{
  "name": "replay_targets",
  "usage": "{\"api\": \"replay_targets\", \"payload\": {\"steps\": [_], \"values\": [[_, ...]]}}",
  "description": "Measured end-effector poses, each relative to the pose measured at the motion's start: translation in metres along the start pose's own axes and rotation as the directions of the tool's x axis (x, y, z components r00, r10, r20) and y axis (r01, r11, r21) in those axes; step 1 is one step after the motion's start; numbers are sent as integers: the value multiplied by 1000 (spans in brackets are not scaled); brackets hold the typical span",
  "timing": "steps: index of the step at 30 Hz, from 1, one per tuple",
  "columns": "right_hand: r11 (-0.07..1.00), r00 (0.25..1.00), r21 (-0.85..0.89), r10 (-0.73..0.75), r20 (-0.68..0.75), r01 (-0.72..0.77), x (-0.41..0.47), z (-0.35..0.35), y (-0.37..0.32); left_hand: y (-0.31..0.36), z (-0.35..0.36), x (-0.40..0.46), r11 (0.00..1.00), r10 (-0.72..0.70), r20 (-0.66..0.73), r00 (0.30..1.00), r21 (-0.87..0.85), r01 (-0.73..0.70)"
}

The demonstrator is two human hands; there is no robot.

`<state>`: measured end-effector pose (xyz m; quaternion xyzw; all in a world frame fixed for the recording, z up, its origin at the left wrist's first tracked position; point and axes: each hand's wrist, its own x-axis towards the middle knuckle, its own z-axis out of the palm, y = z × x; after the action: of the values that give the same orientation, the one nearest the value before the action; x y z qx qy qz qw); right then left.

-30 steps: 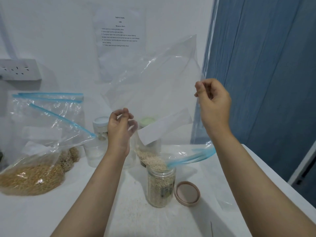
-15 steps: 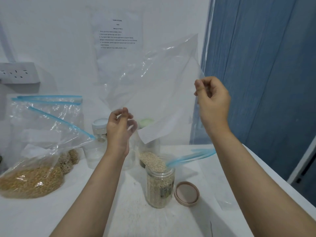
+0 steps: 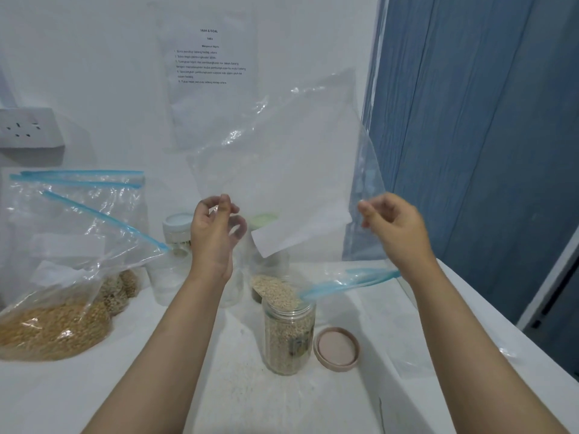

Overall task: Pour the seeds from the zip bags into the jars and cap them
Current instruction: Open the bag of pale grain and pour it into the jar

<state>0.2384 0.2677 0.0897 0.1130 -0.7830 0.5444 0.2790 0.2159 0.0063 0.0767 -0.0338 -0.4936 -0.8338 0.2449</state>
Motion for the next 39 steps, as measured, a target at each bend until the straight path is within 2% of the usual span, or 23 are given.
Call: {"api": "replay_targets", "payload": {"steps": [3, 10, 16, 21, 24, 39], "values": [[1000, 1000, -27, -10, 25, 11, 3, 3, -3, 0, 2, 0, 1000, 2, 3, 1000, -3, -2], [999, 995, 26, -34, -94, 36, -3, 4, 3, 1, 3, 2, 1000, 2, 6, 1000, -7, -2], [995, 987, 45, -79, -139, 86, -5, 7, 2, 2, 4, 0, 1000, 26, 7, 1000, -2, -26], [991, 976, -34, -131, -174, 127, -10, 12, 0, 3, 7, 1, 998, 60, 39, 997, 9, -61], [986, 975, -79, -157, -158, 146, -12, 14, 0, 4, 7, 0, 997, 71, 40, 997, 10, -71], [982, 962, -18, -187, -197, 187, -14, 21, 0, 5, 11, 0, 996, 80, 42, 996, -39, -78]]}}
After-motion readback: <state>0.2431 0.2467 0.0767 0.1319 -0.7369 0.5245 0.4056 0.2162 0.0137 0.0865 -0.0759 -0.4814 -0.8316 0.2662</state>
